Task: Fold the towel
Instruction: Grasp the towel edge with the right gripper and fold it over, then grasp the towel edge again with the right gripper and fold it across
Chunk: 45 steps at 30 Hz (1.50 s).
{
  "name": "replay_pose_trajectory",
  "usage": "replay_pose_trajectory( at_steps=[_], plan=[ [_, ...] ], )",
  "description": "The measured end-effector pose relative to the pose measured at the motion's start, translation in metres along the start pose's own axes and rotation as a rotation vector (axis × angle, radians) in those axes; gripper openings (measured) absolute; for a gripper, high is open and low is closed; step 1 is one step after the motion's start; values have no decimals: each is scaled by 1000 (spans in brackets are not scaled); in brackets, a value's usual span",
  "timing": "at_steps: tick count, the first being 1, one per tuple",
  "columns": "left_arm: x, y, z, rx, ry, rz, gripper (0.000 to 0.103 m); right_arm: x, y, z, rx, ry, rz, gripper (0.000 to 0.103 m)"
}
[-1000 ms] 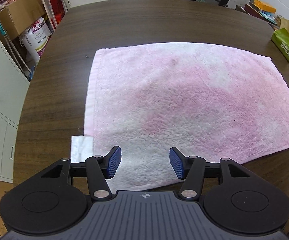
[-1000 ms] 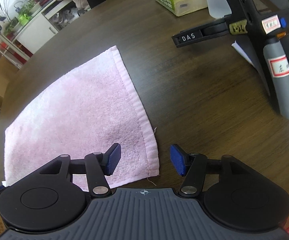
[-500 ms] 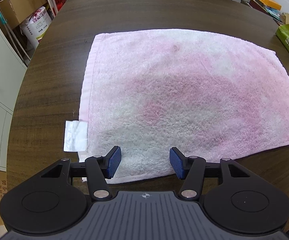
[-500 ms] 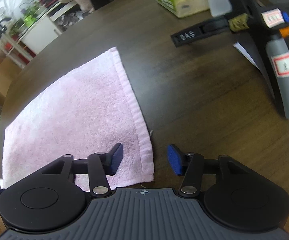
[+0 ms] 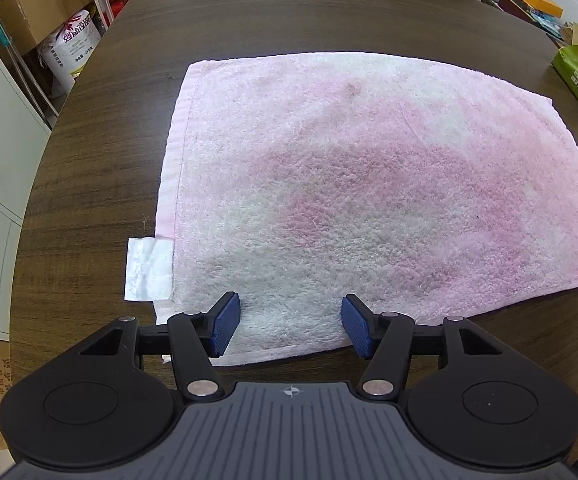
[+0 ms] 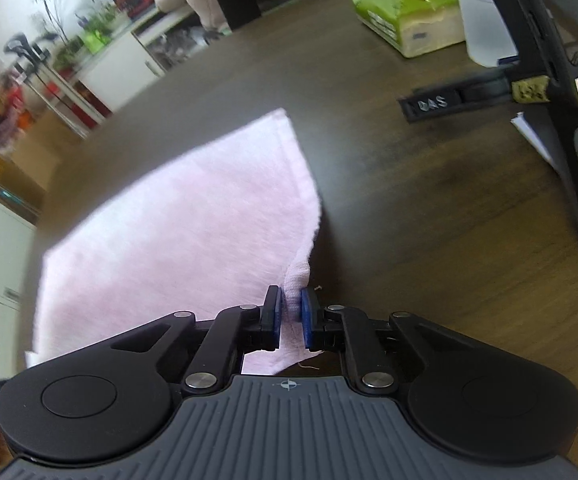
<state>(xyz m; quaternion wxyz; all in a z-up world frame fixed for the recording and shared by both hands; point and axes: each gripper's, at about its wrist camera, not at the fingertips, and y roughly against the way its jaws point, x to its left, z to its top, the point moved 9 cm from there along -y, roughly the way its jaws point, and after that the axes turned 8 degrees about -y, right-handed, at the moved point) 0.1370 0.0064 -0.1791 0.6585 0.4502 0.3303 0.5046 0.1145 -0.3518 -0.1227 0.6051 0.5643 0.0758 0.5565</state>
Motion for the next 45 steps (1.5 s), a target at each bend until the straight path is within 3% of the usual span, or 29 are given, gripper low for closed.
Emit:
replay_pose_trajectory(
  at_steps=[2,9,16,26,31,33,36,38,40,43,45],
  plan=[
    [0,0,-1,7,-1,-2,64,14,-4,2,9,-37,80,11],
    [4,1,0,-2,13,-12,64,32,-32,2,57,-44,117,11],
    [11,3,-1,-12,30,-24,64,71,-23,22,60,-106,317,11],
    [24,14,-11,-51,74,-39,64,187,-39,19,192,-36,621,11],
    [39,19,-24,-49,115,-26,64,238,-68,-11,313,40,670,11],
    [43,21,-29,-49,131,-23,64,248,-76,-26,348,90,640,13],
    [49,27,-34,-65,158,-34,64,247,-88,-48,332,290,443,27],
    [52,30,-36,-78,169,-41,64,240,-92,-62,260,528,250,31],
    [53,30,-37,-78,173,-41,64,235,-94,-76,221,689,132,32],
    [54,27,-38,-72,178,-45,64,225,-102,-96,172,835,-45,37],
    [54,25,-38,-70,176,-46,64,225,-108,-110,141,918,-89,37]
  ],
)
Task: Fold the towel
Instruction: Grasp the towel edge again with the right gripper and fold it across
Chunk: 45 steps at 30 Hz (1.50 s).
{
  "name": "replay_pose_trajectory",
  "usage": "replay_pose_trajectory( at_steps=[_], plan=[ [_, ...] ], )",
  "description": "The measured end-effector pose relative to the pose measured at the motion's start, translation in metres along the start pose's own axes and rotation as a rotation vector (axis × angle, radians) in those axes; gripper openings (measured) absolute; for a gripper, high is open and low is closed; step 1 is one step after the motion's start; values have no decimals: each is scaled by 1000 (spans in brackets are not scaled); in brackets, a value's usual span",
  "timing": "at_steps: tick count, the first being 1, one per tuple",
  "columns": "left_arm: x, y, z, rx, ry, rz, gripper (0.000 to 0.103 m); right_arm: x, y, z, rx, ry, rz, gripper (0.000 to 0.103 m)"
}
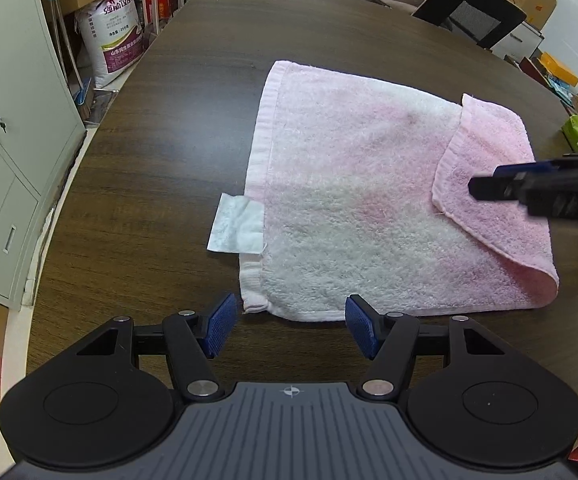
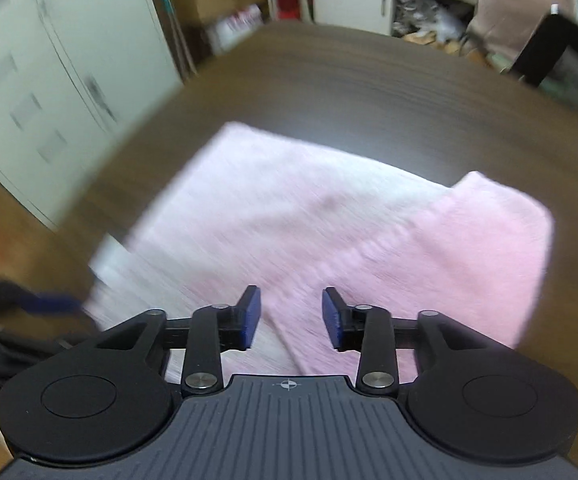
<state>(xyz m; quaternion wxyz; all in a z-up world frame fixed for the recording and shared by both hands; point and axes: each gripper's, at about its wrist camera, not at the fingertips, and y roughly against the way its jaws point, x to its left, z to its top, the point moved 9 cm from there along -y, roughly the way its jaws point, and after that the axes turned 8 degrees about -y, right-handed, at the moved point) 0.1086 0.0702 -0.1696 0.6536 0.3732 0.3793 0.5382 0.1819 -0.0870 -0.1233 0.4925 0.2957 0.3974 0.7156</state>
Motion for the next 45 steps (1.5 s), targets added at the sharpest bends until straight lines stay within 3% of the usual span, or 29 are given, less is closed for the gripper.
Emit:
replay_pose_trajectory(
  at_steps=[4,8,17,21,26,28,34,38,45],
  plan=[
    [2,-3,2,-4,-11,2,64,20,-7,-6,-24,32,32,37],
    [5,-6,2,-3,-8,-3,64,29,-17,-7,-38,115,-32,36],
    [6,-8,4,-9,-18,-20,64,34,-28,-6,-68,115,-82,35],
    [5,-10,7,-8,-22,-26,64,39,-36,-9,-37,130,-88,17],
    [5,-11,8,-9,-28,-31,64,39,-36,-10,-58,141,-104,4],
    [5,-11,8,-8,-31,-32,64,39,-35,-9,-61,136,-93,4],
    [10,-9,8,-6,-25,-32,64,34,-15,3,-89,39,-5,4],
    [13,-5,6,-10,-25,-28,64,30,9,21,-116,-74,116,4],
    [18,2,3,-19,-12,-21,64,72,40,45,-170,-38,295,4]
  ],
)
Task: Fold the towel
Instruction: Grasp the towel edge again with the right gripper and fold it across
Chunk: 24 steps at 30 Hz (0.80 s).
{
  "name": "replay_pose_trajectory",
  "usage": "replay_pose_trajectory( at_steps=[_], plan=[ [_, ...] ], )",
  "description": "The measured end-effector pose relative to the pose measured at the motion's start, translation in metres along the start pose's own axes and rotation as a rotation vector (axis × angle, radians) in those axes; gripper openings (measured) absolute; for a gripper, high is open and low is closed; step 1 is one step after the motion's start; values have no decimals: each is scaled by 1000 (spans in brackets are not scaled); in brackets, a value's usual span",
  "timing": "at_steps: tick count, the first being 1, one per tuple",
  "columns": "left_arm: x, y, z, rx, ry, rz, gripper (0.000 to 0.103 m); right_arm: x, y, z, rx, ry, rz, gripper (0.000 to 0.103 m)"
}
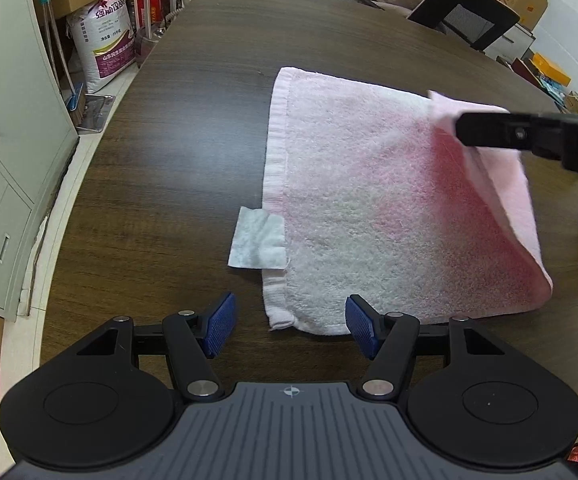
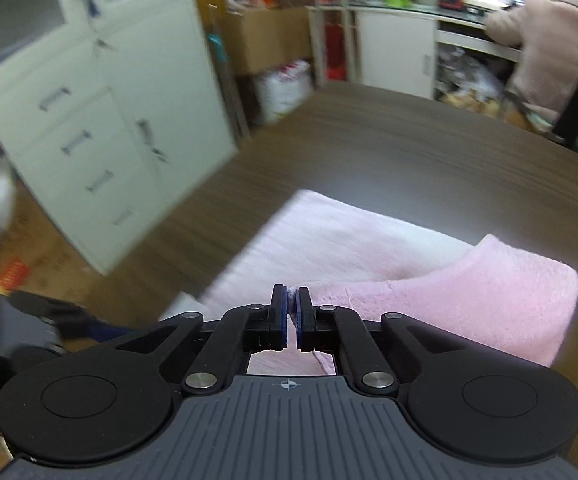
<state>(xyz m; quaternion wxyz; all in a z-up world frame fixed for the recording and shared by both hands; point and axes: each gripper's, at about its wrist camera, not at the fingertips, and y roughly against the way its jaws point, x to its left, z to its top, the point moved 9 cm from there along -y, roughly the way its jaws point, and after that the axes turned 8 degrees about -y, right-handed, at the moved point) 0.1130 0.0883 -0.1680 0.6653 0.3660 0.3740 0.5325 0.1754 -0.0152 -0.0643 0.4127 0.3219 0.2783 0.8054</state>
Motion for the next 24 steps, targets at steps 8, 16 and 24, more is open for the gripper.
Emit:
replay_pose_trajectory(
  at_steps=[8,16,24],
  plan=[
    [8,7,-10,4,28,17,64,60,-35,-29,119,97,158,4],
    [13,9,-27,41,26,41,64,53,-66,-59,301,57,186,11],
    [6,23,-15,6,7,21,64,30,-38,-30,243,0,204,33]
  ],
)
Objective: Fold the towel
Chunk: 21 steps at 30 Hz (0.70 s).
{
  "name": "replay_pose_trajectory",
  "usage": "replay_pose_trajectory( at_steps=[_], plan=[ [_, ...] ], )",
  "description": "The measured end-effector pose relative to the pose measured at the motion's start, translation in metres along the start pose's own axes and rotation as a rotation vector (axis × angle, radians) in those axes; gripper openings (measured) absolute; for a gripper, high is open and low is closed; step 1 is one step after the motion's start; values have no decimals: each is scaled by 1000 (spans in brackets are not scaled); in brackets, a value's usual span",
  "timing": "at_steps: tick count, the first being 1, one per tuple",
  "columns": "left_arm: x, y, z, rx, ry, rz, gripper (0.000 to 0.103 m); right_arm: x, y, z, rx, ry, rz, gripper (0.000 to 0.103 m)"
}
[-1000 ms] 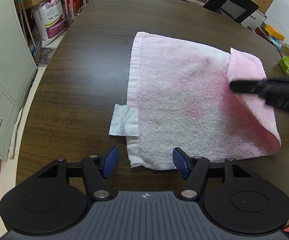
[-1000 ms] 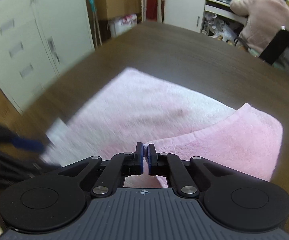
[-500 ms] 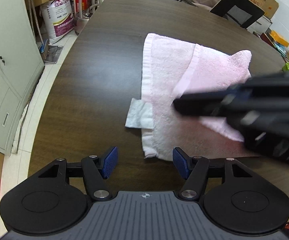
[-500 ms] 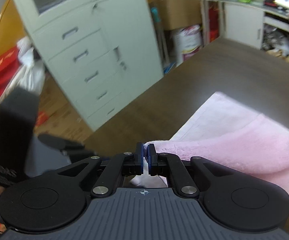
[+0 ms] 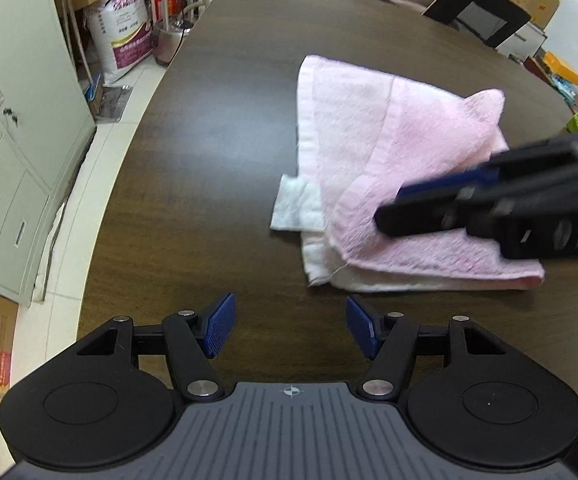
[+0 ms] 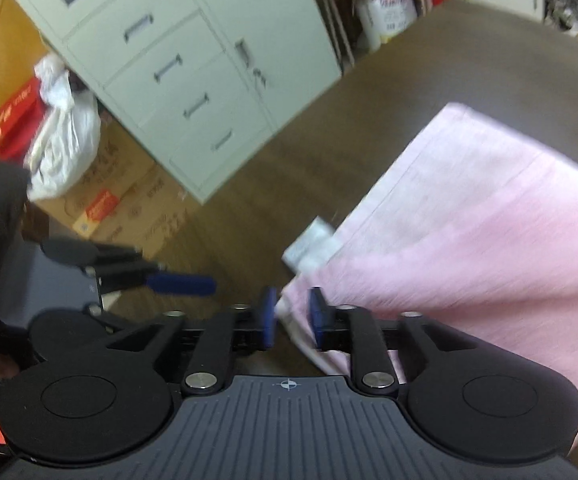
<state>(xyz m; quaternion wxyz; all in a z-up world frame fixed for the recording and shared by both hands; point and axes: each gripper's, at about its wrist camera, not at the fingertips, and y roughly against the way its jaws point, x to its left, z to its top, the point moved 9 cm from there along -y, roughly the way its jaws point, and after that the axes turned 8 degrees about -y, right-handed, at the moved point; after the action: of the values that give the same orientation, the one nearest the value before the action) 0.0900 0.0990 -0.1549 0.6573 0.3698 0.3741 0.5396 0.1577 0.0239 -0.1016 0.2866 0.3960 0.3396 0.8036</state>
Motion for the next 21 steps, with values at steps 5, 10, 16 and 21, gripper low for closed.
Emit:
replay_pose_trajectory(
  at_steps=[5,10,16,21],
  plan=[
    [-12,4,22,-46,-22,-16,65,-46,24,23,-77,-39,-144,33],
    [-18,-6,36,-43,-32,-11,65,-101,36,43,-131,-104,-241,33],
    [-21,-23,37,-4,-15,13,65,-141,16,67,-125,-117,-254,33],
    [-18,-32,33,33,34,35,65,-155,-10,77,-104,-49,-280,33]
  ],
)
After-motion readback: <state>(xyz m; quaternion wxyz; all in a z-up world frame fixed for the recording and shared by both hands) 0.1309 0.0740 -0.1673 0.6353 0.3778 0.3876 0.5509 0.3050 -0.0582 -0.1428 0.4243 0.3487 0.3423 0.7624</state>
